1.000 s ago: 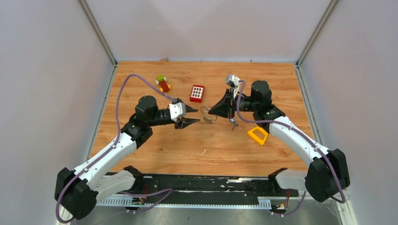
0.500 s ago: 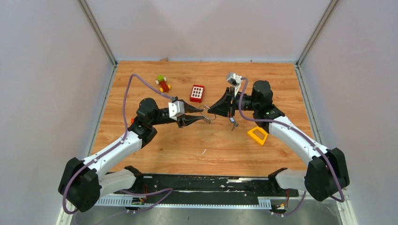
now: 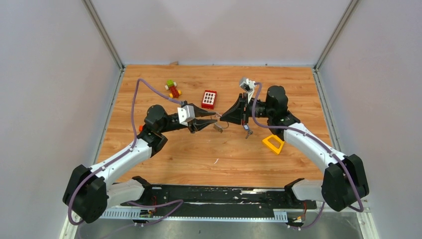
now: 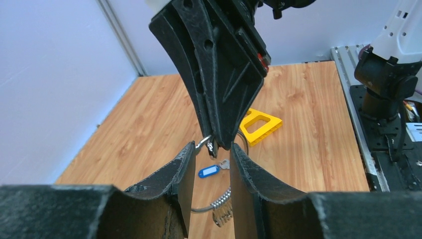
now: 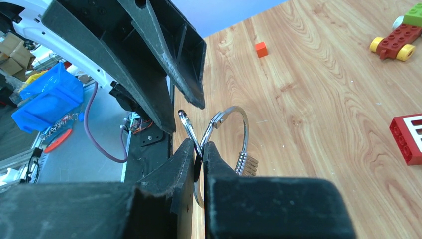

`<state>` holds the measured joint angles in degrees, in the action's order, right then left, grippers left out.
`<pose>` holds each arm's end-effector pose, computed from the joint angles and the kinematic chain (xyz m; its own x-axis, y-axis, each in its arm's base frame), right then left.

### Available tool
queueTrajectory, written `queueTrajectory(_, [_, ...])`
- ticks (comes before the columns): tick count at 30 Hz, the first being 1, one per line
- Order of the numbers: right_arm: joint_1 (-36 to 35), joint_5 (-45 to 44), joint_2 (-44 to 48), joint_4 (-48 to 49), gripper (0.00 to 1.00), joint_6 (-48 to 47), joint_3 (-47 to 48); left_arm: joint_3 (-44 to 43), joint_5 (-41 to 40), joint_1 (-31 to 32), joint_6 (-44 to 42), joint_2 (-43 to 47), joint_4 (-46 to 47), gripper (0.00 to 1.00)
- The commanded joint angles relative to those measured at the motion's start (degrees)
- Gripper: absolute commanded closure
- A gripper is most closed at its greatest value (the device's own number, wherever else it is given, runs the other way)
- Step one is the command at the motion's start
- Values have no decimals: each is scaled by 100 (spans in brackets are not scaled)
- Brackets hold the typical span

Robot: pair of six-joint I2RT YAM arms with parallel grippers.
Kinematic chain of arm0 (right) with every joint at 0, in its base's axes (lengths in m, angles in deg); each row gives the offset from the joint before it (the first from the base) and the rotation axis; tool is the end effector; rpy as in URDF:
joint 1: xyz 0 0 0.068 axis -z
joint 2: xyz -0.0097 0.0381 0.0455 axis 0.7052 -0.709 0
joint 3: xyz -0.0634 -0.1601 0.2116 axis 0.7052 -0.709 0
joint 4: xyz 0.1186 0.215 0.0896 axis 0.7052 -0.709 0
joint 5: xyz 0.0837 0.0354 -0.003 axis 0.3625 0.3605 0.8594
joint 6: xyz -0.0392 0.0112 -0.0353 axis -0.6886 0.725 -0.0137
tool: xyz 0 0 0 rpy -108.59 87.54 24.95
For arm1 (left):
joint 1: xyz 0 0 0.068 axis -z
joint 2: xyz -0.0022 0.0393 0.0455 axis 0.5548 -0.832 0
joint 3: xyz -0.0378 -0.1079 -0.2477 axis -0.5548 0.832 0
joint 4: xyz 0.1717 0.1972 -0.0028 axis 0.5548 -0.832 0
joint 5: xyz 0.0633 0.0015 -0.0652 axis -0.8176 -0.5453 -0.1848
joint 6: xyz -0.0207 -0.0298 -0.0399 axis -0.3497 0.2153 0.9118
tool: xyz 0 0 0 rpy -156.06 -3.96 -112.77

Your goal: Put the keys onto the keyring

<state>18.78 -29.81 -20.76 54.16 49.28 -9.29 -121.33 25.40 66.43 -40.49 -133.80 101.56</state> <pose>0.2455 0.1539 0.3162 -0.3763 -0.0224 -0.9262 -0.9222 0.1050 0.3721 0.1934 -0.1554 0.3102 0.2109 -0.0788 -0.9743 0.9635 0.1847 0.1937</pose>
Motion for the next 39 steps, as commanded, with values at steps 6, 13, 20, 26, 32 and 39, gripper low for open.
queueTrajectory(6, [5,156,-22,223,100,67,-42,-24,-140,-4,95,-76,478,68])
queueTrajectory(13, [10,155,-22,193,100,21,-30,113,14,-9,5,-5,346,67])
queueTrajectory(20, [14,155,-8,166,100,-5,-25,107,31,-4,9,-20,264,67])
queueTrajectory(26, [21,156,-57,156,100,-19,-17,26,76,4,179,-119,333,78])
queueTrajectory(32, [14,142,-57,123,100,-68,-21,17,118,47,221,-193,346,89])
queueTrajectory(39, [14,123,-69,11,100,-216,-11,-61,122,76,332,-226,331,100])
